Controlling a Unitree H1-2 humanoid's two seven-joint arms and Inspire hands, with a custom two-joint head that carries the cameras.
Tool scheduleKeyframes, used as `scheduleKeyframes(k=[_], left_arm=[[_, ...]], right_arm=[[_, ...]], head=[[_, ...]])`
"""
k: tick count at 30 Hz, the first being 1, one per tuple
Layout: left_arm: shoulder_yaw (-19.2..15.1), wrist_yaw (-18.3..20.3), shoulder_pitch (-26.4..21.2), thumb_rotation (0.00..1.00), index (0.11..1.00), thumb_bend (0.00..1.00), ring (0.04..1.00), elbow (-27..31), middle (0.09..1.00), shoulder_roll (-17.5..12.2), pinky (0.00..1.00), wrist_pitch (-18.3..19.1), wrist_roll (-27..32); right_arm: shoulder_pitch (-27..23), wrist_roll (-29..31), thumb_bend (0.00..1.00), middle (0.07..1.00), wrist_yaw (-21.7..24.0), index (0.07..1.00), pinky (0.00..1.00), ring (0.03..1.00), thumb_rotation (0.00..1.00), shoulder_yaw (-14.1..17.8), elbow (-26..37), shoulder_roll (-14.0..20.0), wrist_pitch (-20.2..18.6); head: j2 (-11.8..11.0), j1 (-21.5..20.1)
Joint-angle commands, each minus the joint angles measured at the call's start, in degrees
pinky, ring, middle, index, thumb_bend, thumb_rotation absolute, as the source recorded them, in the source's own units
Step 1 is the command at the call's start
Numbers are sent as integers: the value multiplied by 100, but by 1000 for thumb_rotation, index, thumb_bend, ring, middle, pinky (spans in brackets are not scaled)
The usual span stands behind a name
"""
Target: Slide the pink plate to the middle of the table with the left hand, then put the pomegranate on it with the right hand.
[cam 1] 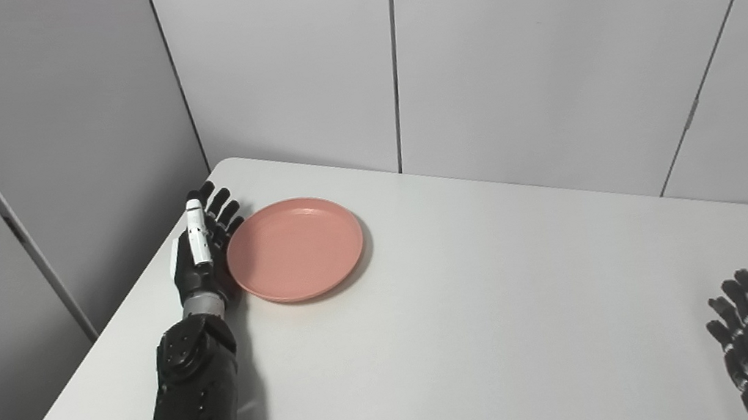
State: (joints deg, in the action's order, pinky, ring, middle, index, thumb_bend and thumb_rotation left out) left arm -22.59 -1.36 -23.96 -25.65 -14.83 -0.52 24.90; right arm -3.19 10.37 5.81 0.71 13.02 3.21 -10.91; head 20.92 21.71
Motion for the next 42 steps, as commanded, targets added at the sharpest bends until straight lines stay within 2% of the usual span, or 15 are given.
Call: scheduleKeyframes(k=[1, 6, 14, 22, 29, 37, 42], left_arm=[[61, 89, -122, 1000, 901, 384, 904, -86, 902, 34, 917, 110, 17], [162, 206, -177, 1000, 895, 362, 904, -251, 902, 66, 918, 79, -21], [396, 319, -300, 1000, 894, 406, 895, -465, 900, 151, 898, 8, -143], [570, 395, -342, 1000, 885, 412, 889, -342, 897, 339, 883, 160, -159], [710, 273, -357, 1000, 869, 422, 880, -75, 887, 580, 881, 386, -216], [872, 358, -368, 1000, 880, 413, 890, 108, 898, 732, 890, 579, -292], [985, 271, -379, 1000, 866, 417, 878, 180, 883, 837, 878, 693, -395]], right_arm=[[-90, 66, 193, 1000, 23, 1000, 1000, 1000, 1000, 20, 254, 20, -33], [-73, 25, 198, 1000, 8, 1000, 1000, 1000, 1000, -1, 299, 18, -71], [-63, -8, 203, 1000, -2, 1000, 1000, 1000, 1000, -22, 318, -6, -60], [-59, -46, 204, 1000, -10, 1000, 1000, 1000, 1000, -61, 350, -16, -64], [-52, -96, 202, 1000, -25, 1000, 1000, 1000, 1000, -80, 326, -45, -13], [-59, -152, 206, 1000, -20, 1000, 1000, 1000, 1000, -92, 273, -71, 63], [-56, -180, 226, 1000, -39, 1000, 1000, 1000, 1000, -95, 240, -103, 78]], head=[[19, -4], [53, -27], [86, -81], [130, -153], [158, -246], [219, -378], [263, -496]])
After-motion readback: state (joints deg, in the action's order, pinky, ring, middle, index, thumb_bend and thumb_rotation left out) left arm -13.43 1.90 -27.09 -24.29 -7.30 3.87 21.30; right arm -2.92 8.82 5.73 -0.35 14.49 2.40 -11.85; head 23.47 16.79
